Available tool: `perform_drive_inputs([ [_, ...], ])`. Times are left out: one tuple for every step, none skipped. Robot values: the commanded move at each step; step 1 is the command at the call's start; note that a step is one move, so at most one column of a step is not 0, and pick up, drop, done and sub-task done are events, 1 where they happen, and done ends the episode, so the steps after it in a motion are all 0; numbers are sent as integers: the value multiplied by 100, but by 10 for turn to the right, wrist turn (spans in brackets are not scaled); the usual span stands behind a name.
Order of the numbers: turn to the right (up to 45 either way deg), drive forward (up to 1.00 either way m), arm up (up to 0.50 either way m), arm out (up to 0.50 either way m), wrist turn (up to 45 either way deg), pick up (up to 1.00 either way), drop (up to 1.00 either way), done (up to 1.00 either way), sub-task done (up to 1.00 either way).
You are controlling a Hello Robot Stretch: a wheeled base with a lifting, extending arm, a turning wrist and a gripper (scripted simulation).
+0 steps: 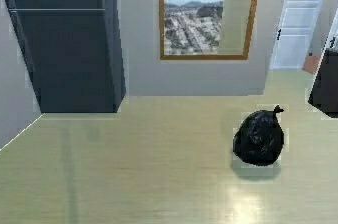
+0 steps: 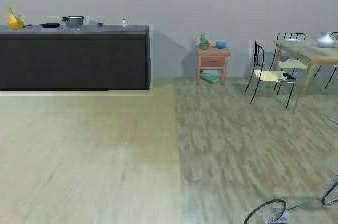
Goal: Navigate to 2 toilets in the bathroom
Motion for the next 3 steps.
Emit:
perform_drive_inputs([
  [450,0,0,0,0,0,0,0,0],
  [60,0,0,0,0,0,0,0,0],
  [0,100,0,0,0,0,0,0,0],
])
